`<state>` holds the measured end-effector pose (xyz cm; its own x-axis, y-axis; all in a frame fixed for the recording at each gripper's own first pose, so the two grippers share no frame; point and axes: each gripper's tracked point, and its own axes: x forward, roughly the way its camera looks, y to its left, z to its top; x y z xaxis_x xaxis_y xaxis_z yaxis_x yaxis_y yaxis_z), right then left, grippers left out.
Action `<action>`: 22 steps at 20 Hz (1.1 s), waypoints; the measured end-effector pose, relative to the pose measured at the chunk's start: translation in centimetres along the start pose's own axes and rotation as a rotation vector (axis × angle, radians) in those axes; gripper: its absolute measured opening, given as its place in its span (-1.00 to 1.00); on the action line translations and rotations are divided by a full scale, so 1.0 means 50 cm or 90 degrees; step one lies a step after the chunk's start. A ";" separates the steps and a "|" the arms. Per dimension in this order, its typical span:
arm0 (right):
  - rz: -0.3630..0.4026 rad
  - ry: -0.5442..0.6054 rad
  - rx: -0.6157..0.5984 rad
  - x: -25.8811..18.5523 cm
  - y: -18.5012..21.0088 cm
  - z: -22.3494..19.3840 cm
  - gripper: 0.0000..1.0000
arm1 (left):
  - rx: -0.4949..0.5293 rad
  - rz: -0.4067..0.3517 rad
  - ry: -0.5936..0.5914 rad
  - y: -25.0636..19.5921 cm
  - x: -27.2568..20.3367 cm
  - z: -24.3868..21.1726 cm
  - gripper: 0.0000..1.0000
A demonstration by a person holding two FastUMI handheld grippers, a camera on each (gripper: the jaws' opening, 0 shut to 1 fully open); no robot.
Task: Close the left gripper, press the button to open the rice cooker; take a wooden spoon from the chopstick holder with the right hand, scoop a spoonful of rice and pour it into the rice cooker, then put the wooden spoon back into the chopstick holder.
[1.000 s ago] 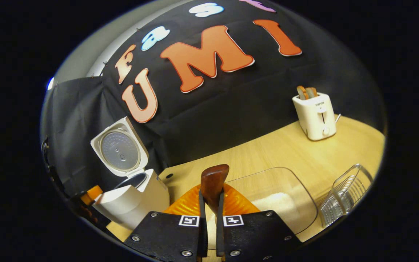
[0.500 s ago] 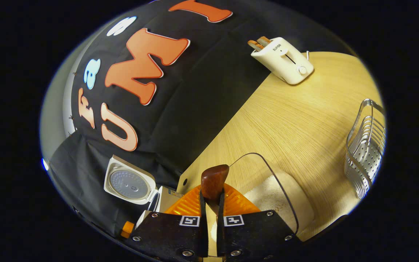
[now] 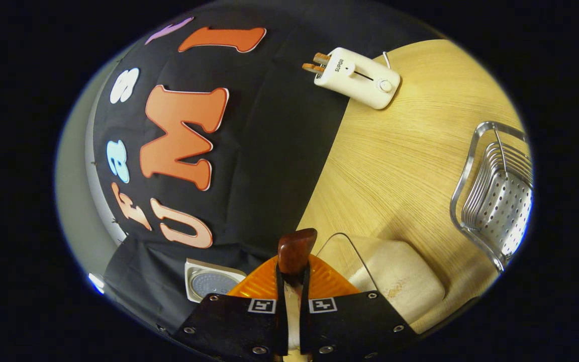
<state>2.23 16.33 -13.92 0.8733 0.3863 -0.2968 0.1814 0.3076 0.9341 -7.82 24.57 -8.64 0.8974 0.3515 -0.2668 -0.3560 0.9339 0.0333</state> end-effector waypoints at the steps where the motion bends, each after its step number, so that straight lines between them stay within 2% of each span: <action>1: 0.003 -0.005 0.011 -0.007 0.002 0.013 -0.81 | 0.001 0.001 -0.001 0.000 -0.002 -0.001 0.77; 6: 0.029 -0.025 0.081 -0.015 0.017 0.070 -0.81 | 0.000 0.006 -0.001 0.003 0.001 -0.003 0.77; 9: 0.053 -0.035 0.128 0.004 0.060 0.085 -0.82 | 0.000 0.002 -0.009 0.002 -0.004 0.004 0.77; 15: 0.109 0.023 0.204 0.047 0.145 0.034 -0.82 | -0.003 0.002 -0.021 0.003 -0.007 0.012 0.81; 17: 0.120 0.055 0.242 0.072 0.173 0.007 -0.82 | -0.007 0.006 -0.025 0.007 -0.008 0.013 0.81; 22: 0.131 0.108 0.280 0.121 0.225 -0.060 -0.82 | -0.037 0.018 -0.027 0.046 -0.029 0.014 0.81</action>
<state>8.18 24.73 -5.83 0.8323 0.5466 -0.0920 0.2179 -0.1700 0.9610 -9.77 26.26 -7.48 0.8962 0.3819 -0.2259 -0.3953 0.9184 -0.0154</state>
